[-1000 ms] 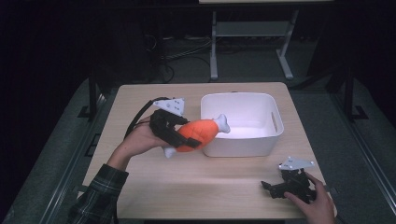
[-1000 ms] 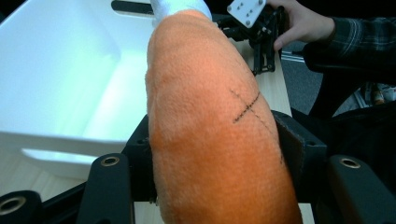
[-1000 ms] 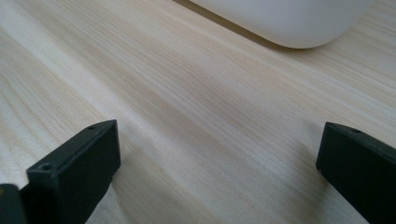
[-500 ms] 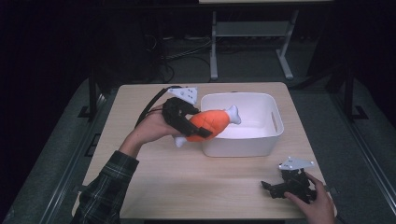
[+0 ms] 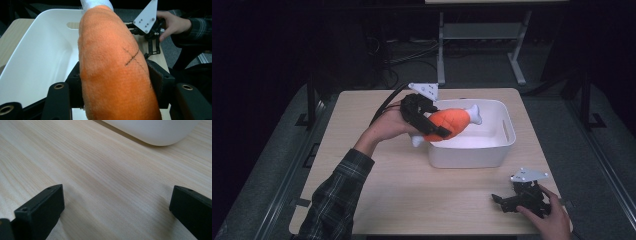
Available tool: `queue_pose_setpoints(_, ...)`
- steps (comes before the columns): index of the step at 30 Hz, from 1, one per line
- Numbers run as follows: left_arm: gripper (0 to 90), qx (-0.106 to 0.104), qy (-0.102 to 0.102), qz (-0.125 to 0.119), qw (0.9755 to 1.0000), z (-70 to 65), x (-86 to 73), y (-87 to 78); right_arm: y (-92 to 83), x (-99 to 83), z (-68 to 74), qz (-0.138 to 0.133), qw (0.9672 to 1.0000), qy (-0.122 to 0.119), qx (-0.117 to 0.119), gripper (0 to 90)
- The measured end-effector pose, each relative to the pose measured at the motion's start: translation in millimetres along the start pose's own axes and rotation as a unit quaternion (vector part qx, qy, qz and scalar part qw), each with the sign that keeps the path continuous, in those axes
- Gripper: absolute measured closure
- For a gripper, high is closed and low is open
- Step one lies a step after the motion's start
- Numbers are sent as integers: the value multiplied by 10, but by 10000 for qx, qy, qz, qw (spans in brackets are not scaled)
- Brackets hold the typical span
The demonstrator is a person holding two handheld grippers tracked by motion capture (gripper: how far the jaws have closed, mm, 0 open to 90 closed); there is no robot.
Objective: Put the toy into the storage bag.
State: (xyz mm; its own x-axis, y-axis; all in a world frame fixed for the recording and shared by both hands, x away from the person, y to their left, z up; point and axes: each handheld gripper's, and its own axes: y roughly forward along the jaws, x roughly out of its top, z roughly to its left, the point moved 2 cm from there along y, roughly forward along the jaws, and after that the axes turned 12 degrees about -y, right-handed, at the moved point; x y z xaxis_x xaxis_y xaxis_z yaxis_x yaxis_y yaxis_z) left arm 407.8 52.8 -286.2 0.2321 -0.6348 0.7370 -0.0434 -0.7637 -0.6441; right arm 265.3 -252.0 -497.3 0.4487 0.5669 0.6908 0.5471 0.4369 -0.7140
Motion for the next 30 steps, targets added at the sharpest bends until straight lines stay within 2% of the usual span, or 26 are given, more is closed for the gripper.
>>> queue_pose_setpoints(6, 410, -83, 46, -8, 10000, 44, 87, 145, -1, 0, 0, 3, 10000, -1, -3, 0)
queue_pose_setpoints(11, 410, -144, 103, 94, 9998, 91, 145, 293, -1, 0, 0, 4, 10000, 2, -1, 0)
queue_pose_setpoints(16, 410, -197, 101, 213, 9995, 147, 197, 435, -1, 0, 0, 4, 10000, 2, -2, 0)
queue_pose_setpoints(19, 409, -292, 81, 183, 9994, 186, 226, 507, 0, 0, 0, 0, 10000, -3, -3, 0)
queue_pose_setpoints(24, 408, -373, 61, 279, 9989, 250, 239, 658, 0, 0, 0, -3, 10000, -3, -1, 0)
queue_pose_setpoints(30, 404, -432, 102, 397, 9982, 240, 240, 796, 0, 1, 0, -4, 10000, -1, 1, 0)
